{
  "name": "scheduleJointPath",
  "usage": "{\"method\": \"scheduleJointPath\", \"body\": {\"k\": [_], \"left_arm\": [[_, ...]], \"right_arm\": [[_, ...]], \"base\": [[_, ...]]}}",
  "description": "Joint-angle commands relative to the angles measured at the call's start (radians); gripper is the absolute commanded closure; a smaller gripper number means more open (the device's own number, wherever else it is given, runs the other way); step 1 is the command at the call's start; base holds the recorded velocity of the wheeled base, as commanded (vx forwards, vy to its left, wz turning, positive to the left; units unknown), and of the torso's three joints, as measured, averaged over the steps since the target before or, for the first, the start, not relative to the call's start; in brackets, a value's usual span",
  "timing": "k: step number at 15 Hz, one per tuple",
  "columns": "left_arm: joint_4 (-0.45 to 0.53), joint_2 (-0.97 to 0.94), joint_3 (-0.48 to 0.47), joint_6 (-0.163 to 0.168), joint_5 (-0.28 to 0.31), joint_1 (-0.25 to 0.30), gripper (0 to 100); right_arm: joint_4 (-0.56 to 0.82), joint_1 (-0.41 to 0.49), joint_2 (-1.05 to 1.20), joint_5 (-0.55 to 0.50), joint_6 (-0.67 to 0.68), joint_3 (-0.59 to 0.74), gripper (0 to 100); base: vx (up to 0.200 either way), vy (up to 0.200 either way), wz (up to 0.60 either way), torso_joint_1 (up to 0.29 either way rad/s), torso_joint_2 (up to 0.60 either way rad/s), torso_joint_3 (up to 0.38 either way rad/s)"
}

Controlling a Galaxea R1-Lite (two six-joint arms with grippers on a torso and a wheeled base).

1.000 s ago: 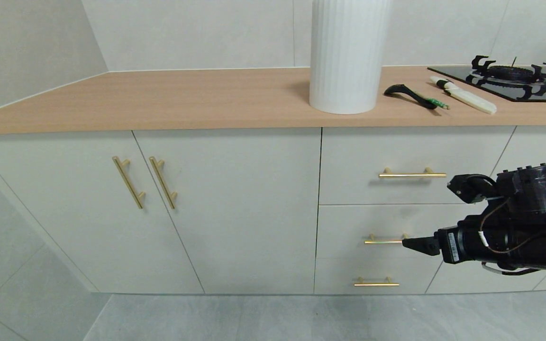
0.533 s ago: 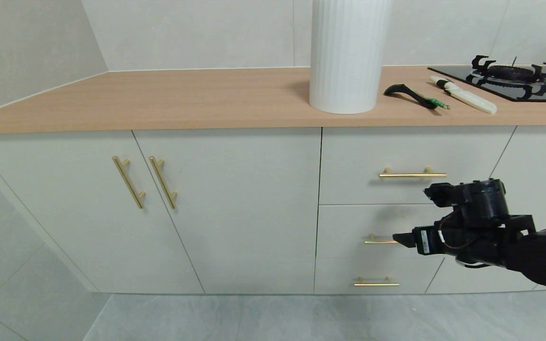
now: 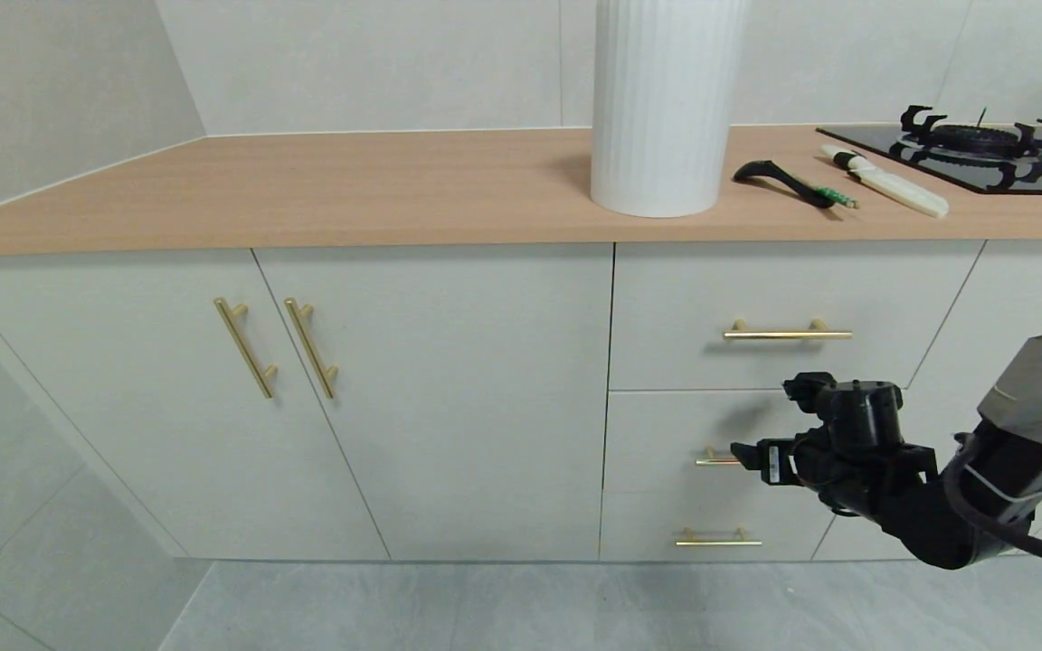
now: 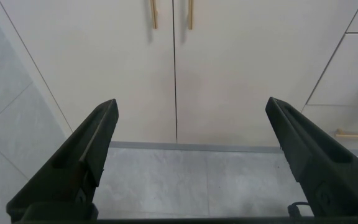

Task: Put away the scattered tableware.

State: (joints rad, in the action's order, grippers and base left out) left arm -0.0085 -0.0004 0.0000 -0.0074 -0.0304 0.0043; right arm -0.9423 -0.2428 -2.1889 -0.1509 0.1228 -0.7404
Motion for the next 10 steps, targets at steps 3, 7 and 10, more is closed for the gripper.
{"method": "scheduleJointPath", "body": {"k": [3, 7, 10], "left_arm": [[-0.001, 0.0, 0.0, 0.0, 0.0, 0.0, 0], [-0.001, 0.0, 0.0, 0.0, 0.0, 0.0, 0], [-0.001, 0.0, 0.0, 0.0, 0.0, 0.0, 0]], "right_arm": [[-0.041, 0.01, -0.081, -0.042, 0.0, -0.031, 0], [-0.046, 0.017, -0.089, -0.044, 0.0, -0.039, 0], [-0.052, 0.017, -0.109, -0.058, 0.0, -0.056, 0]], "base": [[0.0, 0.0, 0.0, 0.0, 0.0, 0.0], [0.0, 0.0, 0.0, 0.0, 0.0, 0.0], [0.0, 0.0, 0.0, 0.0, 0.0, 0.0]]}}
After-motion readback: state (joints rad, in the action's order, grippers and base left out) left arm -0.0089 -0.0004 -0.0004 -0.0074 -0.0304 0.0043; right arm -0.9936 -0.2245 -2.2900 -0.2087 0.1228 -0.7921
